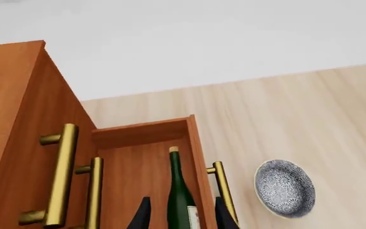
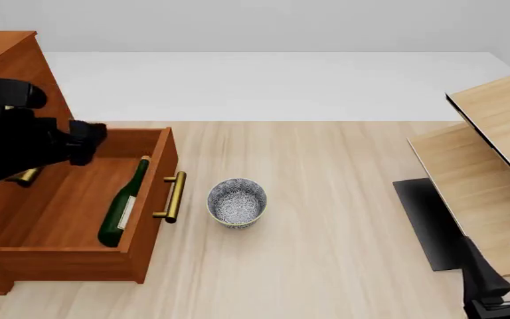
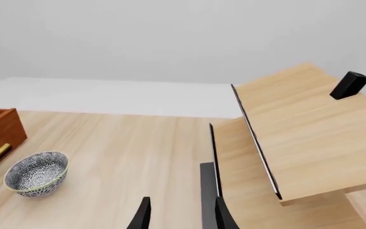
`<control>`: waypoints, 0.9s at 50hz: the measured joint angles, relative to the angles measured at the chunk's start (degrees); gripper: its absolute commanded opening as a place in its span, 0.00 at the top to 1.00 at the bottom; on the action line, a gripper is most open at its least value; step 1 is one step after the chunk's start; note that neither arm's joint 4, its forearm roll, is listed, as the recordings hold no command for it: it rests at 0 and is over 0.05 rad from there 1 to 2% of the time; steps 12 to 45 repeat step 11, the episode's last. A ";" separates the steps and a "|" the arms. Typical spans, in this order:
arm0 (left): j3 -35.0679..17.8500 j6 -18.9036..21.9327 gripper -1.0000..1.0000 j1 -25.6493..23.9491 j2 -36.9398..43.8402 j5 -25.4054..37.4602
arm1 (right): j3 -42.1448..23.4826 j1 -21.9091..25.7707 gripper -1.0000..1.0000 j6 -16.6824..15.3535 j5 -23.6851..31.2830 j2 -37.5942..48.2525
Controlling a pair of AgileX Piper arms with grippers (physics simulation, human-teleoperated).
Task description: Put the wine bottle in the bottom drawer of the cabinet.
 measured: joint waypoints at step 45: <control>1.61 -0.51 0.00 0.24 -10.95 4.93 | 0.00 -0.18 0.00 -0.02 -0.37 0.00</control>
